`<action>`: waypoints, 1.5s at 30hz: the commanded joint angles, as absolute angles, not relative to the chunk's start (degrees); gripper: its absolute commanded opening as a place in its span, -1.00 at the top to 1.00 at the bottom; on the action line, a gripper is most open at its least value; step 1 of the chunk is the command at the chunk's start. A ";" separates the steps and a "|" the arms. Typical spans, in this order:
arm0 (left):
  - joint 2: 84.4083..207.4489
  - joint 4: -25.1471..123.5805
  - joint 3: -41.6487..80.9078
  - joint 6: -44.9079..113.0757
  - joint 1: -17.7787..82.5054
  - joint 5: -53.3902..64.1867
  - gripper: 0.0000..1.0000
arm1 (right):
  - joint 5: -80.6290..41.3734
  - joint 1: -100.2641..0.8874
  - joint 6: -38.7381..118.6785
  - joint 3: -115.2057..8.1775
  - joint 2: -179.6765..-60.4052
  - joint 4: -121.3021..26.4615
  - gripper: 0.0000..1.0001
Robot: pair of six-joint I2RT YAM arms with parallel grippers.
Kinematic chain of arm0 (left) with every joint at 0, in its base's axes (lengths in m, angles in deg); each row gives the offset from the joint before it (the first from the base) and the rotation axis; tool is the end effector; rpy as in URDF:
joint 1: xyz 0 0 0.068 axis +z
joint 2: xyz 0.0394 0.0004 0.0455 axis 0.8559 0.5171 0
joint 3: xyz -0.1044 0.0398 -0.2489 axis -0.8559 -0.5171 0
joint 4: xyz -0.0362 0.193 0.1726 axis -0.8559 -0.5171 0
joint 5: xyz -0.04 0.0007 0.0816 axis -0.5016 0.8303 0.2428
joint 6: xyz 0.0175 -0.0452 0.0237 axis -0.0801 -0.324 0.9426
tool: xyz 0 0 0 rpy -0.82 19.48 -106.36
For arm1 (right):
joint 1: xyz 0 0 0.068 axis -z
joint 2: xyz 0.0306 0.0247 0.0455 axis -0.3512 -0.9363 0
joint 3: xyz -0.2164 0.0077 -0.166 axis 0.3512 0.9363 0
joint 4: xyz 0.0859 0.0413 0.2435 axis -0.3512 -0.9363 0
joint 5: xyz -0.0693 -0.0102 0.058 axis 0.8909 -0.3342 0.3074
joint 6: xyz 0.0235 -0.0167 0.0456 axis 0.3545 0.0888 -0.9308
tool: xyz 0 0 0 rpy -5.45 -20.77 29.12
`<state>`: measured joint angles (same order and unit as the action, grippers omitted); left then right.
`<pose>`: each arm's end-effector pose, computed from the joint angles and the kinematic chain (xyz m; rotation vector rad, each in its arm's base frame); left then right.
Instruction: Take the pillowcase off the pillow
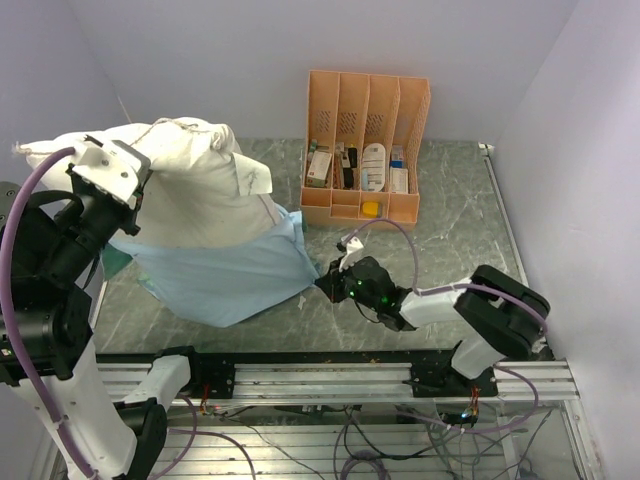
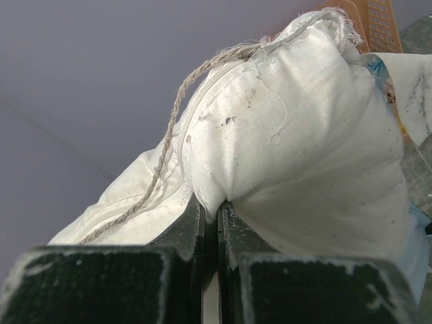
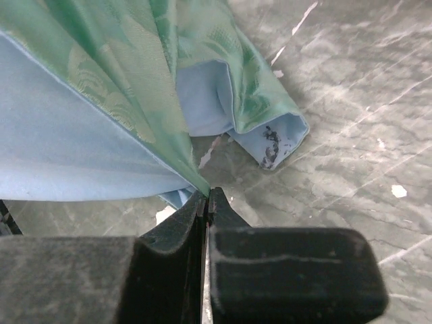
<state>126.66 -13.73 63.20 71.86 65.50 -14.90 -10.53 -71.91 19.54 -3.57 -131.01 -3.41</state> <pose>0.0520 -0.0110 0.5720 0.6408 1.4552 0.0500 0.1778 0.2210 0.1342 -0.4163 2.0337 0.8508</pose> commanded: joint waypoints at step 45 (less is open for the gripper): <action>124.66 -7.90 64.02 72.74 65.75 -15.08 0.86 | -25.76 -67.11 27.79 -25.05 -123.70 -18.24 1.00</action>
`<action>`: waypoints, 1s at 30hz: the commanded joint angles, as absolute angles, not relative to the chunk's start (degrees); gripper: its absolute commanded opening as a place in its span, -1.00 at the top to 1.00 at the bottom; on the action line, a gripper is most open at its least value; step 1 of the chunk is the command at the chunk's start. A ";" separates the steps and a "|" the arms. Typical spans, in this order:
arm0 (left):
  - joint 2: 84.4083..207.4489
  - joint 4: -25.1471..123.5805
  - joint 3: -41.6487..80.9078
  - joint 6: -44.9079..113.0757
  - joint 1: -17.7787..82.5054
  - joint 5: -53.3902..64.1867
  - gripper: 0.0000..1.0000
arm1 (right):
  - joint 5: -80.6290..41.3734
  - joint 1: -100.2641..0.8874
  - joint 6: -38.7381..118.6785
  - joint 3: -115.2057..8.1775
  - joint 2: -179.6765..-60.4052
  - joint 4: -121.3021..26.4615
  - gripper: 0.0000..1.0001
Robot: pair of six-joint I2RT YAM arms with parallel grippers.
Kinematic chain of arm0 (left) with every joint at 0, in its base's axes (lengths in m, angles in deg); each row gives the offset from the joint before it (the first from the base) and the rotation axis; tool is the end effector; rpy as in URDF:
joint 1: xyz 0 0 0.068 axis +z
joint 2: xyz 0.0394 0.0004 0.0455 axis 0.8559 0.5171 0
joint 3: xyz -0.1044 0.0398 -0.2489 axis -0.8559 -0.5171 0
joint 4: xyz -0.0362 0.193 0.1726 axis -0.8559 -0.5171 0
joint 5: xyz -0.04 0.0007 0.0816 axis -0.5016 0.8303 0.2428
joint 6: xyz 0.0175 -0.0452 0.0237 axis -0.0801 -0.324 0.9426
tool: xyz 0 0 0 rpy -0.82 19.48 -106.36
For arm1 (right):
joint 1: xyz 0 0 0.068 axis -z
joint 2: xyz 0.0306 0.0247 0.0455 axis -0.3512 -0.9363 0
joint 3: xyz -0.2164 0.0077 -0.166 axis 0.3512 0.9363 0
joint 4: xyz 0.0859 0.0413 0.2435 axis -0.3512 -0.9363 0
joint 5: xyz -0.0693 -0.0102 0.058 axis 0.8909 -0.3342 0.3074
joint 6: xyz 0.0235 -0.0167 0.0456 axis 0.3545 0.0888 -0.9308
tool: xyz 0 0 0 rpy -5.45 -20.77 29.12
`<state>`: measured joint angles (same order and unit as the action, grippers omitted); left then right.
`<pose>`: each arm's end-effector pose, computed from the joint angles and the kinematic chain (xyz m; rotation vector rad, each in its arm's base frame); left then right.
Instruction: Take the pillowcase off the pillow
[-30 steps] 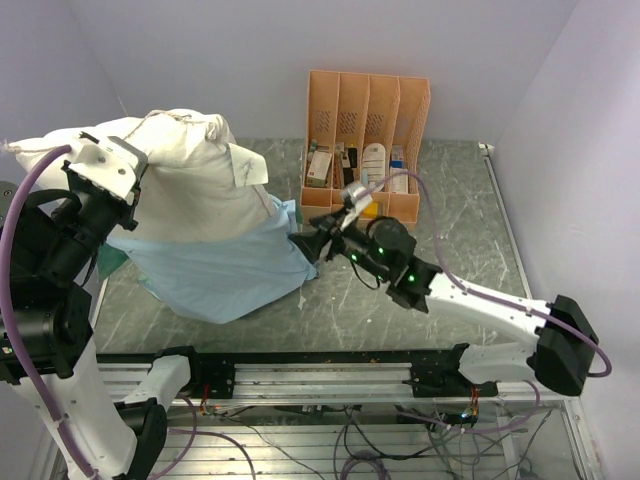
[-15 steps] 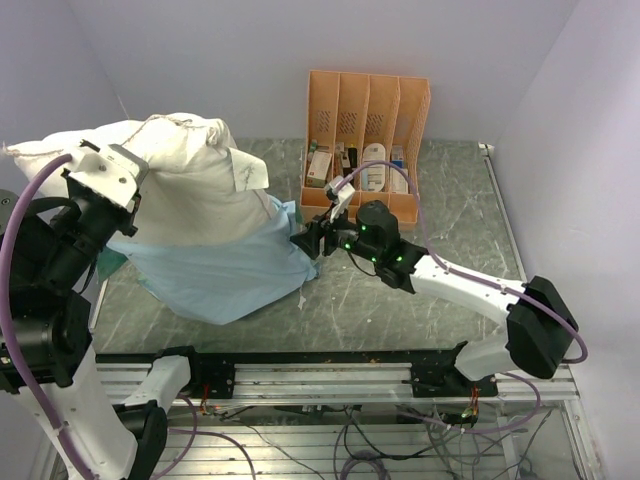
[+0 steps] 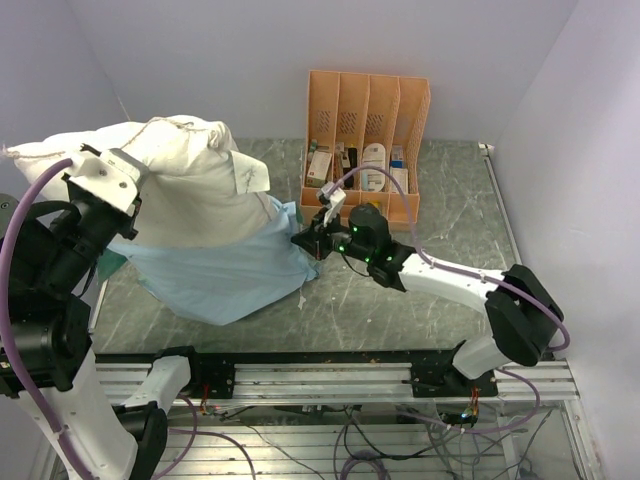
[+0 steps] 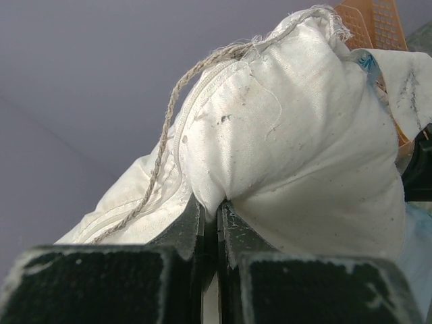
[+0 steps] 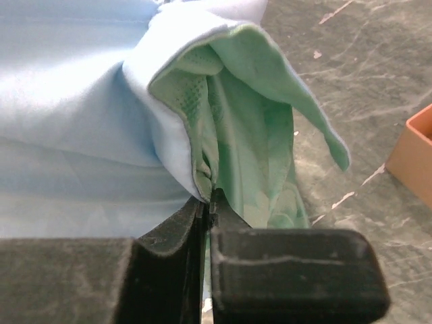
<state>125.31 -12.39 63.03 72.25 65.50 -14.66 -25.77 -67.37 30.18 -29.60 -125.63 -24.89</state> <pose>0.0420 -0.0120 0.5746 0.6420 1.4126 0.0759 0.2304 0.2579 0.2615 -0.6709 1.7856 0.9890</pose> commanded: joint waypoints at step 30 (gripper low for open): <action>125.25 -13.01 61.86 66.34 66.88 -29.46 0.86 | -43.27 -71.72 37.34 -66.24 -115.69 -38.85 -0.91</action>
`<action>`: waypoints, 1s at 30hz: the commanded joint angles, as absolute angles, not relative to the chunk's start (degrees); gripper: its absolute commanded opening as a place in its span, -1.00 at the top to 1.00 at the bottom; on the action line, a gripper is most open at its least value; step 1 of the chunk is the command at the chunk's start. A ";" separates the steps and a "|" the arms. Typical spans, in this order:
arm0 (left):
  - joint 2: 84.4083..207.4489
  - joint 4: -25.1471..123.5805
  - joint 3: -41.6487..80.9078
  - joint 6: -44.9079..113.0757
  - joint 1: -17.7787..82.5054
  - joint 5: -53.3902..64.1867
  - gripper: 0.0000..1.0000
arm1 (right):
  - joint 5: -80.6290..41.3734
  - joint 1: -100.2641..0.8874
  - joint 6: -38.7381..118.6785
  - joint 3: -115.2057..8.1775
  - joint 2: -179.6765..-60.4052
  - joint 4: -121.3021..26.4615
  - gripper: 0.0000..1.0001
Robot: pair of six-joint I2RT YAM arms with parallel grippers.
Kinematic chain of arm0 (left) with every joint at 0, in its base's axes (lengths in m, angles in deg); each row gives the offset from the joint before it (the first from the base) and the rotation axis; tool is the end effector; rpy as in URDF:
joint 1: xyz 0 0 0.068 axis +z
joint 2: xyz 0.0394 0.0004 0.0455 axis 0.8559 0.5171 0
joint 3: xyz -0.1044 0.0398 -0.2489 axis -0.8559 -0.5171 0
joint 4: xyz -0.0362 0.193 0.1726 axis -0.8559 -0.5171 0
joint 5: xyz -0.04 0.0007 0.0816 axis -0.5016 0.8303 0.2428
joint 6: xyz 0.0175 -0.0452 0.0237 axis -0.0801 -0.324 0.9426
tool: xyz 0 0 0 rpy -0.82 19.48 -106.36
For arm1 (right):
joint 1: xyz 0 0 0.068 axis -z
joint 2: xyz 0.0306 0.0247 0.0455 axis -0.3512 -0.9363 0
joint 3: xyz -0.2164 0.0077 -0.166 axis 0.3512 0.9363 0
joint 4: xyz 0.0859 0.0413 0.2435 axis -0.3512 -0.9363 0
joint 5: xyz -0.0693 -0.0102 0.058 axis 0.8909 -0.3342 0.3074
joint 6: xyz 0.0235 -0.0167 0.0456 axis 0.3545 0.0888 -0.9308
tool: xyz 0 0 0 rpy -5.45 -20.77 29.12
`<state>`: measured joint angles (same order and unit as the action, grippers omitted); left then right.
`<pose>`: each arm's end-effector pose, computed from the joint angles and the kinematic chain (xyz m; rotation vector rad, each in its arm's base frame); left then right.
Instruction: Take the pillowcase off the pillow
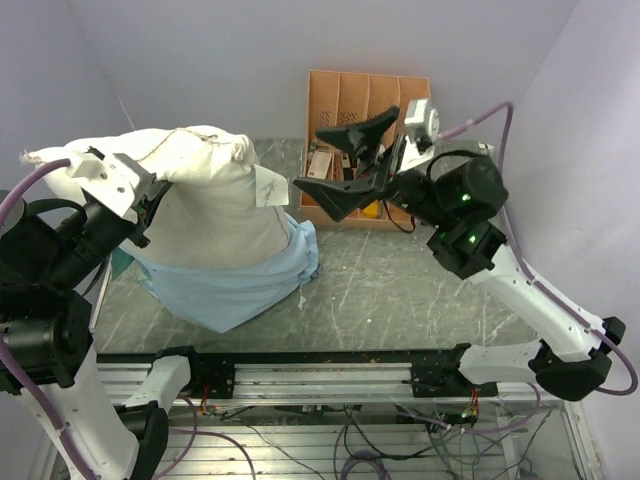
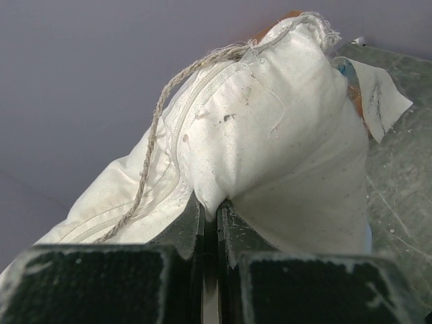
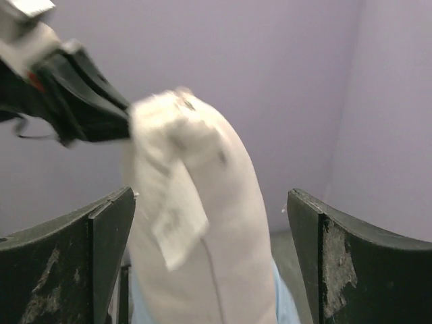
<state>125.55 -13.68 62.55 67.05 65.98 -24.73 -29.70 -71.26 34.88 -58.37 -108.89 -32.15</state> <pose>0.0433 -0.0168 0.5707 0.6963 1.4211 -0.1413 0.1543 0.2057 0.5114 -0.6725 1.0275 1.1359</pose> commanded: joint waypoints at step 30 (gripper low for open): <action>123.25 -15.01 62.13 65.30 68.85 -26.91 -0.74 | -24.40 -67.45 34.83 -61.61 -125.57 -20.20 1.00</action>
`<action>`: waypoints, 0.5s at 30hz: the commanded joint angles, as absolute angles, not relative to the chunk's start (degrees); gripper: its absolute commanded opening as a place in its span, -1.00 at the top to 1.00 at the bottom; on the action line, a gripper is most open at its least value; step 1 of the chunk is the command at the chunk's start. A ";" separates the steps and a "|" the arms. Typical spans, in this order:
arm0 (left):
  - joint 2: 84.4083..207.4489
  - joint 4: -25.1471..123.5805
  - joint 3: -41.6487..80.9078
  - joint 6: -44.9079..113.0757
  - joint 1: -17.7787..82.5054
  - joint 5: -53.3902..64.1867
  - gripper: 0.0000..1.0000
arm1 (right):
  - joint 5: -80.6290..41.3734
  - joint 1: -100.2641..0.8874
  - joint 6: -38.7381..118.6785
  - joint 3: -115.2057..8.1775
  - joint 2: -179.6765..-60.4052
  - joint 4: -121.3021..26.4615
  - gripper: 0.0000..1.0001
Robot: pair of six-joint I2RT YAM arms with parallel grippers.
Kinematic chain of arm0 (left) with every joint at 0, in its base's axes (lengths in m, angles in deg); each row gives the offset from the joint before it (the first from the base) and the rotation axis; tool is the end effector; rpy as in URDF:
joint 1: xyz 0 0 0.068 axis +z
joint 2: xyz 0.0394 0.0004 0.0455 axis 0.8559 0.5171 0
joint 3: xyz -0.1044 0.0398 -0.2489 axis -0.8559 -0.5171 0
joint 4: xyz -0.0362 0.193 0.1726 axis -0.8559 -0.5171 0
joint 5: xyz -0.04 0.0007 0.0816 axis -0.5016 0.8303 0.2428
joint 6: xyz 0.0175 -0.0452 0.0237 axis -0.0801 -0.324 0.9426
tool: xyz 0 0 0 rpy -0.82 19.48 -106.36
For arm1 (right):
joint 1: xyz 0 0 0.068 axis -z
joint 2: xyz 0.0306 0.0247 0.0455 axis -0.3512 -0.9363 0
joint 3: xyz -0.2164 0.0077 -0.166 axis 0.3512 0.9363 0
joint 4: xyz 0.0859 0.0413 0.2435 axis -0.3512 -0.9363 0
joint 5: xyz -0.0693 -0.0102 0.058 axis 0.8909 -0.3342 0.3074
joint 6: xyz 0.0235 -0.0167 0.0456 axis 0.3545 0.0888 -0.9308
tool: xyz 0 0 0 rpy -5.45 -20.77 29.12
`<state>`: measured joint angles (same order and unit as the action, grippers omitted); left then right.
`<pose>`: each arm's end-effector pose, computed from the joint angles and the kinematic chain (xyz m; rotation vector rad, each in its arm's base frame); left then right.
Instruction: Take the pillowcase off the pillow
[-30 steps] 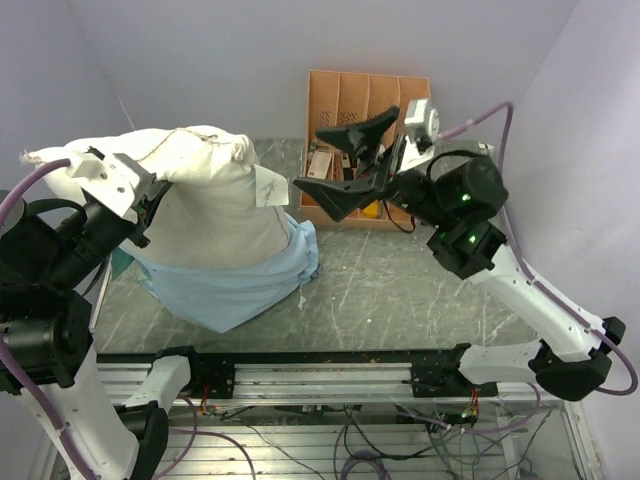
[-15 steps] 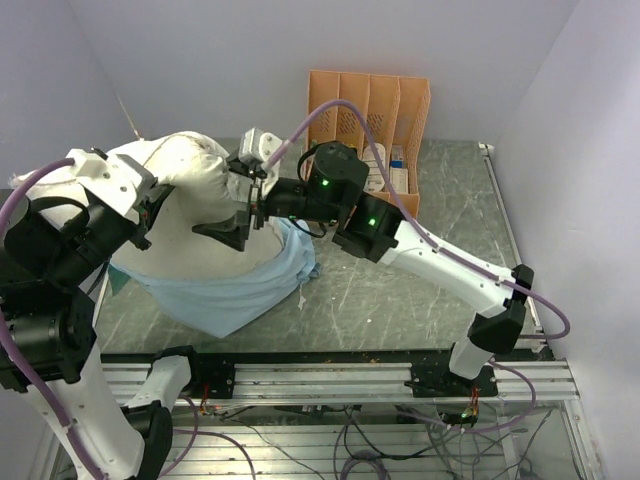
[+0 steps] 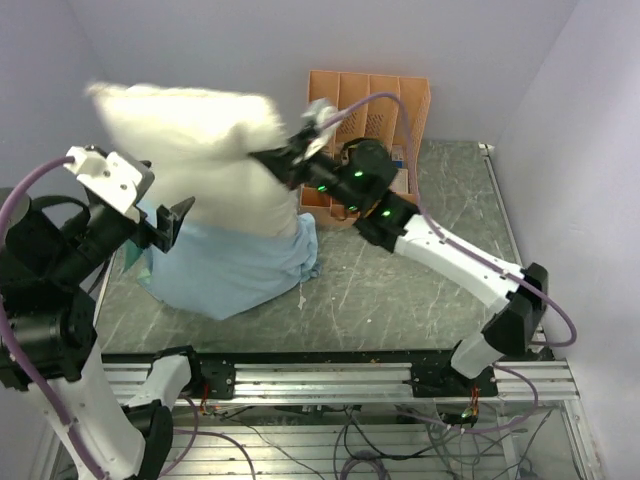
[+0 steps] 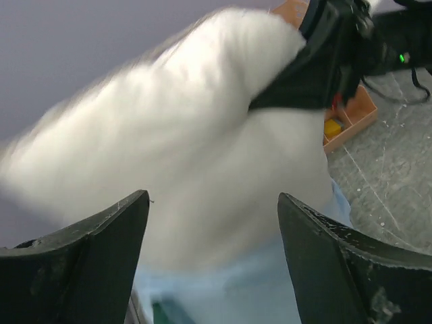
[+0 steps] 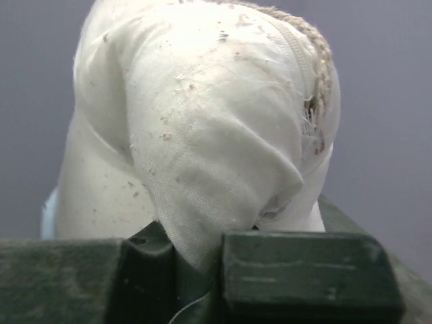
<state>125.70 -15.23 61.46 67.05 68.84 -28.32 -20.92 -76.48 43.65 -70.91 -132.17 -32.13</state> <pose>0.0485 -0.0155 0.5646 0.6982 1.4610 -0.1755 0.2115 0.3226 0.4637 -0.7379 1.1738 0.9722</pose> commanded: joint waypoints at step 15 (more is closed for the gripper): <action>124.71 -15.76 36.72 73.48 66.79 -12.46 -0.58 | -41.30 -57.77 32.23 -38.16 -103.67 -14.03 1.00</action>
